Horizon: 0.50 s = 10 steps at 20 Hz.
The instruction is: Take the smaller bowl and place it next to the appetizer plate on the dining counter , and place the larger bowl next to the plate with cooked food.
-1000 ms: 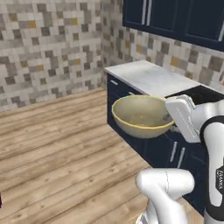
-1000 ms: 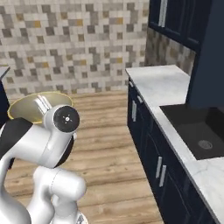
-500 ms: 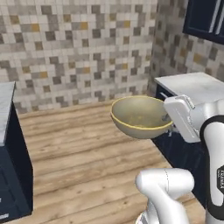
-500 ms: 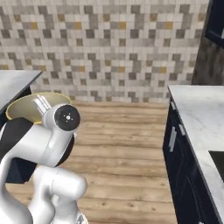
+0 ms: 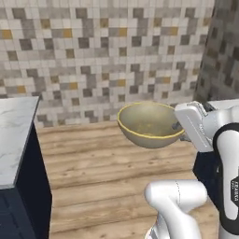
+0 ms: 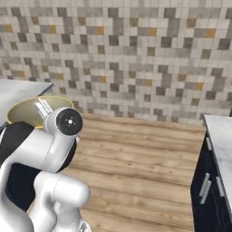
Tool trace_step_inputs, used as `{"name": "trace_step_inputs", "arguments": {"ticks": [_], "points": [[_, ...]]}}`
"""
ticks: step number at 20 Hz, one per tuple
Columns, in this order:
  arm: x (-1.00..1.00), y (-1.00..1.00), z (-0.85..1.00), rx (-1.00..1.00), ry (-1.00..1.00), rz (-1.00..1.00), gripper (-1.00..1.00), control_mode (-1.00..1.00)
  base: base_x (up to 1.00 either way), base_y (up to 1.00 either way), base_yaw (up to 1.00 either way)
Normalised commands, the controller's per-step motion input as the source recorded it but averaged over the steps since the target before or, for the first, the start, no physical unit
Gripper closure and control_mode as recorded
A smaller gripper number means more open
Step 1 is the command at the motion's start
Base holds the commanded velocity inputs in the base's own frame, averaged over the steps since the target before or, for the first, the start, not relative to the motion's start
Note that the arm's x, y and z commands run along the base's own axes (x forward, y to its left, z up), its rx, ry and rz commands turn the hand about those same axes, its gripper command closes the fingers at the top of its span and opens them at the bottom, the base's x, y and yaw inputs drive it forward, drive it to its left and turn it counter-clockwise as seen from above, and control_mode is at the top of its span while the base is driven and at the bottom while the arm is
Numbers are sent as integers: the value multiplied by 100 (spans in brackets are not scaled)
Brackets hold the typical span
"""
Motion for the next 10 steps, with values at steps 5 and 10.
{"name": "trace_step_inputs", "arguments": {"ticks": [5, 10], "points": [[0, 0, 0, 0, 0, 0, 100, 100, 100, -15, 33], [0, 0, 0, 0, 0, 0, 100, 100, 100, -24, 37]]}}
